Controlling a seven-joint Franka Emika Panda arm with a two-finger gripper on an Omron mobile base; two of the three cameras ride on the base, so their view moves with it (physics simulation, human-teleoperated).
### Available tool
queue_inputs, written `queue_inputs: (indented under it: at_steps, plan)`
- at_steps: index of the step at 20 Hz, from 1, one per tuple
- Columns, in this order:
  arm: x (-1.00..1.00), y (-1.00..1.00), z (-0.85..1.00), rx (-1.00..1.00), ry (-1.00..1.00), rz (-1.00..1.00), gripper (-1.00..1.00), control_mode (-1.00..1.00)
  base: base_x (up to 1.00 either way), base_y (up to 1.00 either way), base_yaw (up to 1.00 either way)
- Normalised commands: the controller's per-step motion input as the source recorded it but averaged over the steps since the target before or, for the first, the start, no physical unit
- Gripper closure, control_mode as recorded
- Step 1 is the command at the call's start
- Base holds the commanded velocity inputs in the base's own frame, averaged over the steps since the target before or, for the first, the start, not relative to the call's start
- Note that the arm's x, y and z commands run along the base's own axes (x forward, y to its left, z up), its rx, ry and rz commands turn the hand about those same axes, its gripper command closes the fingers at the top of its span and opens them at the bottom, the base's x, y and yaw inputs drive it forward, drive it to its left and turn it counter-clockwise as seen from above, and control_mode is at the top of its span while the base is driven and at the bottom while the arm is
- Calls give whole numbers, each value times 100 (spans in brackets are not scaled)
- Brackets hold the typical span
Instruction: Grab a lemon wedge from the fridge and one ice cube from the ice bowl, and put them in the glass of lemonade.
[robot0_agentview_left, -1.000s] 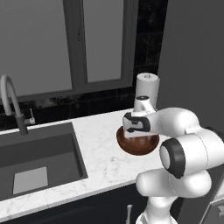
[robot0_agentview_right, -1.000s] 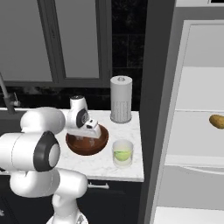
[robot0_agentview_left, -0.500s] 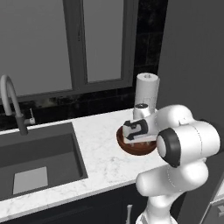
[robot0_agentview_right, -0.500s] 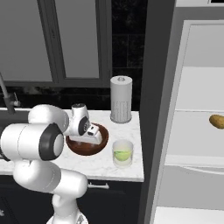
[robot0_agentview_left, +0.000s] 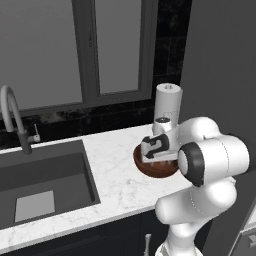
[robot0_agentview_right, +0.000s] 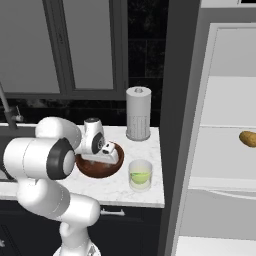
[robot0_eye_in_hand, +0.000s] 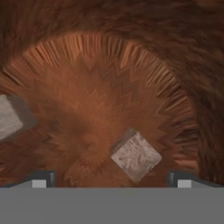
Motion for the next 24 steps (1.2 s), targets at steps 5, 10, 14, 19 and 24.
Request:
queue_inputs:
  at_steps: [5,10,14,19,24]
  plan:
    - [22,-2,0,0,0,0,-100,-100,0,0,0]
    - [0,0,-38,0,0,0,-100,-100,0,0,0]
    - [0,4,-29,0,0,0,-100,-100,0,0,0]
    - [-2,21,0,0,-3,0,-100,-100,0,0,0]
    - [0,14,0,0,-1,0,-100,-100,0,0,0]
